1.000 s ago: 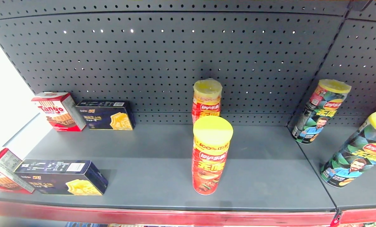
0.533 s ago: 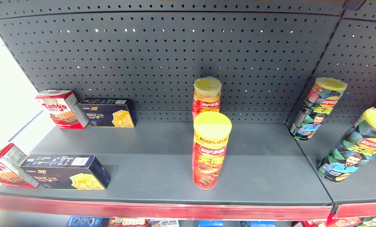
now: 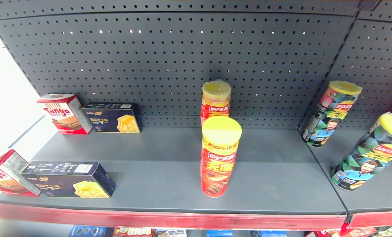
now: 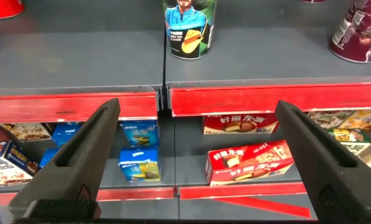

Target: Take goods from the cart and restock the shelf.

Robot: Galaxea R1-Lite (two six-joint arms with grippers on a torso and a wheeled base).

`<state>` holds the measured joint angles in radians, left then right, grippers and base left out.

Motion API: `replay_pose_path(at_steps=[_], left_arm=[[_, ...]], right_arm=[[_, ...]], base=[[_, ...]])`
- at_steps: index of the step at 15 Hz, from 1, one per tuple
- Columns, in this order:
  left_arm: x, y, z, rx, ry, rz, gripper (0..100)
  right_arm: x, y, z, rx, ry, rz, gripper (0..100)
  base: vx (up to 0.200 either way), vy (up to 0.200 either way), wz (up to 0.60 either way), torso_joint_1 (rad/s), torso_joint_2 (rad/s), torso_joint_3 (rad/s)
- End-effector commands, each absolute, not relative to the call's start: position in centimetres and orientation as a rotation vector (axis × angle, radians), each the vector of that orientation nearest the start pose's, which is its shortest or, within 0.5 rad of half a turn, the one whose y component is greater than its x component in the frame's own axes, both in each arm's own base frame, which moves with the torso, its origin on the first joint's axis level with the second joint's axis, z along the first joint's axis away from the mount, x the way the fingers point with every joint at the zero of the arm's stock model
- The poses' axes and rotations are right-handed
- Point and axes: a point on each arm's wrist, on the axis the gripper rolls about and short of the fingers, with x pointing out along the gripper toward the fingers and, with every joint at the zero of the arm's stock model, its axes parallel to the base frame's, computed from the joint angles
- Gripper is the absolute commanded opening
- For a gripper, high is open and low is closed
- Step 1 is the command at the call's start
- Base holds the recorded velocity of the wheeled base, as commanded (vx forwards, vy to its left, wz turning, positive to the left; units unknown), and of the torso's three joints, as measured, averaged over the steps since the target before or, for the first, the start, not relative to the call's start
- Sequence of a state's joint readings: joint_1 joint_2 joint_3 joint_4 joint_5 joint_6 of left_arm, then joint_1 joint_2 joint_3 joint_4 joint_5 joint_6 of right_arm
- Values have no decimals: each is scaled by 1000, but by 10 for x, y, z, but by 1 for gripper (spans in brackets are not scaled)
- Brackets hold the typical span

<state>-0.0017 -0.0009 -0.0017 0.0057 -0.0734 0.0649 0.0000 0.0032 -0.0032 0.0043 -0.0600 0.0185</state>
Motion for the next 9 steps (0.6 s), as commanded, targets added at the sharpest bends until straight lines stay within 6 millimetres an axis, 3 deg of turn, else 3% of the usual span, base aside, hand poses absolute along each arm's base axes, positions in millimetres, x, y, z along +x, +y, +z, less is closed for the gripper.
replay_pose_path(at_steps=[1, 9], left_arm=[[-23, -2, 75, 58, 2, -72, 100], [-23, -2, 75, 60, 2, -72, 100]], right_arm=[[-23, -1, 76, 18, 6, -60, 100], [-23, -1, 76, 18, 6, -60, 100]], base=[[-200, 0, 0, 12, 2, 2], [0, 0, 0, 0, 0, 0]])
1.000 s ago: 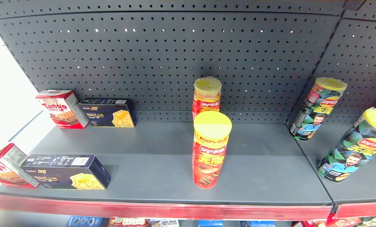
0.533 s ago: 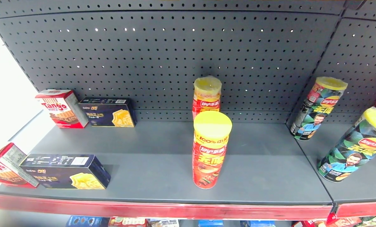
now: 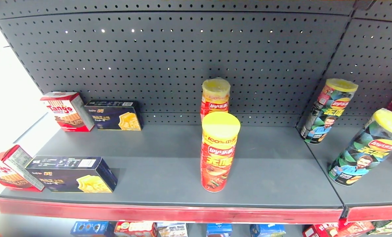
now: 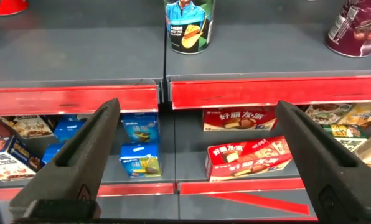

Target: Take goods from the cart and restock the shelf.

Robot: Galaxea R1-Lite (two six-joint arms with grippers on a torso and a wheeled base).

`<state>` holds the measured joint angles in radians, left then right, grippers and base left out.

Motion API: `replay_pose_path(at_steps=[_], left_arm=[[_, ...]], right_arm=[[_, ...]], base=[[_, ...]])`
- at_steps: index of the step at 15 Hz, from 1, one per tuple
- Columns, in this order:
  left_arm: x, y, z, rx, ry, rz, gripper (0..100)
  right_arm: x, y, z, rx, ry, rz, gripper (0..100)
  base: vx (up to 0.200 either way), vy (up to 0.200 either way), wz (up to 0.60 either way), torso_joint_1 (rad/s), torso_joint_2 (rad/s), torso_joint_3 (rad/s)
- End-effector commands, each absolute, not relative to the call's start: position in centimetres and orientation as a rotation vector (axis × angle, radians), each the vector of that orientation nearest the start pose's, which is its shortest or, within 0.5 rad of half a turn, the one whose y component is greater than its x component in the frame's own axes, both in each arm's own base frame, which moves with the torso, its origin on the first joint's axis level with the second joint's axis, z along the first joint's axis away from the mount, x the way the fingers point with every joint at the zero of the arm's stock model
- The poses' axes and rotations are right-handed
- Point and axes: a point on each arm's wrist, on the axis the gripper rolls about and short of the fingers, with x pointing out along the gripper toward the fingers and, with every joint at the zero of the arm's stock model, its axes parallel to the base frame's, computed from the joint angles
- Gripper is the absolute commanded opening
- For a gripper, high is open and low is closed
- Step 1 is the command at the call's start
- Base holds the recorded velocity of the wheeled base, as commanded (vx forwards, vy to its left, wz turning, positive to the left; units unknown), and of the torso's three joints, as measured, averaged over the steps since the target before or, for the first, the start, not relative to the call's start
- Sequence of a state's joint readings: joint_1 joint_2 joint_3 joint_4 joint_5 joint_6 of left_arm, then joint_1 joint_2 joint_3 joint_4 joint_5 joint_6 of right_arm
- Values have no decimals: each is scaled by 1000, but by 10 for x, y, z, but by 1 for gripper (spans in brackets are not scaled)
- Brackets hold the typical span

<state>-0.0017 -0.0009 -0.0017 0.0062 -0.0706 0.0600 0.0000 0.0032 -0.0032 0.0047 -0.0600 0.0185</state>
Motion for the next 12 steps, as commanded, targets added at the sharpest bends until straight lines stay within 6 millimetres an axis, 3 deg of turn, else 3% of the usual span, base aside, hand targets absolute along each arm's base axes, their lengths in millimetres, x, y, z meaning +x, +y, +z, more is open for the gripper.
replay_pose_path(at_steps=[1, 12], left_arm=[[-23, -2, 75, 60, 2, -72, 100], [-23, -2, 75, 60, 2, -72, 100]], right_arm=[[-23, -1, 76, 18, 6, -60, 100], [-23, -1, 76, 18, 6, -60, 100]], base=[[0, 0, 0, 0, 0, 0], [0, 0, 0, 0, 0, 0]])
